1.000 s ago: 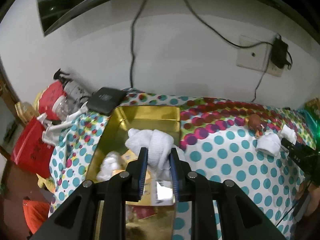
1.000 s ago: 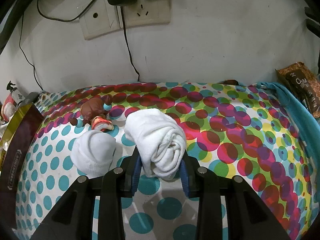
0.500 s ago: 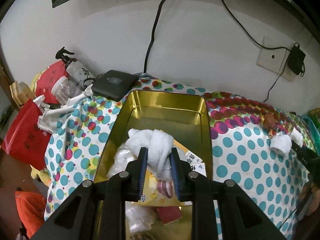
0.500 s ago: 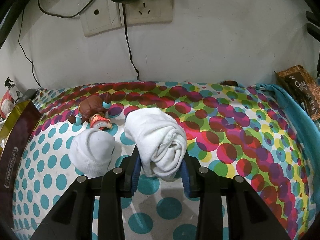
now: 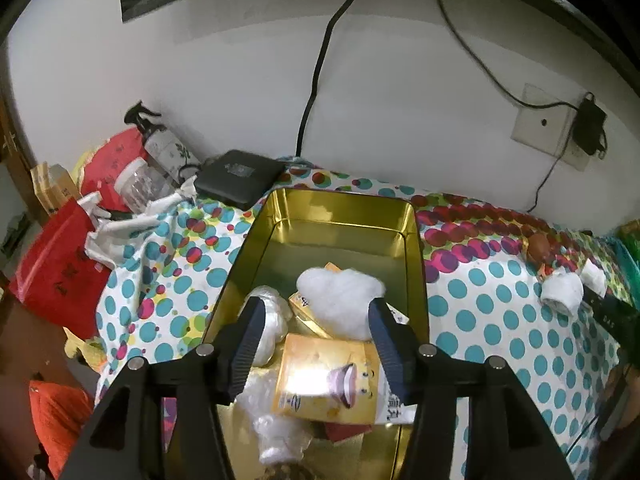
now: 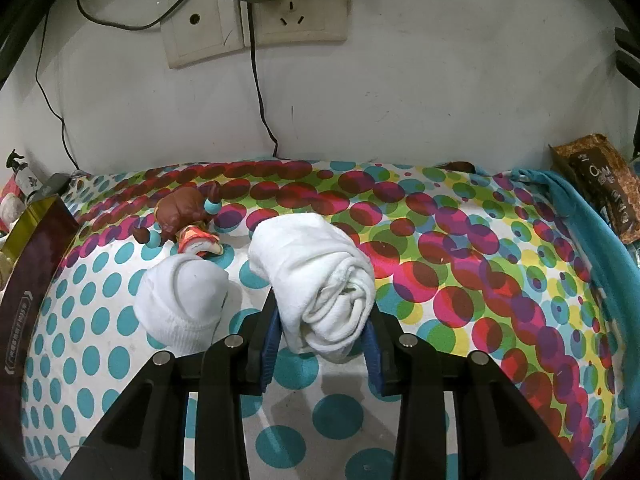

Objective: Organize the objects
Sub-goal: 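Carry the white sock with the left gripper into the gold tray and release, then carry the rolled towel with the right gripper into the gold tray and release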

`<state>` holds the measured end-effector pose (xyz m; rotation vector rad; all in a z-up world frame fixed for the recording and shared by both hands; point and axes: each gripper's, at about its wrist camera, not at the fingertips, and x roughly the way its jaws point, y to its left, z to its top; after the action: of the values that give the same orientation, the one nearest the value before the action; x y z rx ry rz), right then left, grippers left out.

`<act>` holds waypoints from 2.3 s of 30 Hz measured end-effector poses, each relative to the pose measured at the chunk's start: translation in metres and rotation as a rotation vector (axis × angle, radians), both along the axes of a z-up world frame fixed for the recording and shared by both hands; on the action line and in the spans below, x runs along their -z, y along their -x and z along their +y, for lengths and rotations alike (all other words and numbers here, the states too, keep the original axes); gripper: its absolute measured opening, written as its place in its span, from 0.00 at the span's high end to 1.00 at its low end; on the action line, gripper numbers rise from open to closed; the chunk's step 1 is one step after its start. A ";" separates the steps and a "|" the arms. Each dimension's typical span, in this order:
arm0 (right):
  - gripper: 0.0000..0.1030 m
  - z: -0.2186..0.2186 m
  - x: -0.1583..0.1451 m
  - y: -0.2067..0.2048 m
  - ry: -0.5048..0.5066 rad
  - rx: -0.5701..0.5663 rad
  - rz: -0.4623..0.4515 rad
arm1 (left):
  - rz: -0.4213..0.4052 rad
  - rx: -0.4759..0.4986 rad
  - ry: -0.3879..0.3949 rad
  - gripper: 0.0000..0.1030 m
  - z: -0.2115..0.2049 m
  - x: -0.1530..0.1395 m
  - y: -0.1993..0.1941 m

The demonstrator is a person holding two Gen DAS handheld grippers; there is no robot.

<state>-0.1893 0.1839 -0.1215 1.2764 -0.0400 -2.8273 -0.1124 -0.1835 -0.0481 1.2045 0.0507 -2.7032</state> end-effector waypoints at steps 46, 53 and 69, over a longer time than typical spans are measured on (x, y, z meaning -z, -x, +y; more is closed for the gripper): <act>0.71 -0.178 -0.099 -0.093 0.050 -0.477 0.184 | 0.050 -0.095 -0.003 0.45 -0.002 0.000 -0.189; 0.71 -0.267 -0.083 -0.135 0.072 -0.704 0.106 | 0.071 -0.158 -0.028 0.45 -0.032 -0.007 -0.200; 0.42 -0.303 -0.052 -0.147 0.029 -0.786 0.025 | 0.038 -0.184 -0.079 0.45 -0.049 0.009 -0.200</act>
<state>-0.0423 -0.1193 -0.0698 0.9575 0.3412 -2.1491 0.0880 -0.2325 -0.0570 1.1106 0.2627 -2.5848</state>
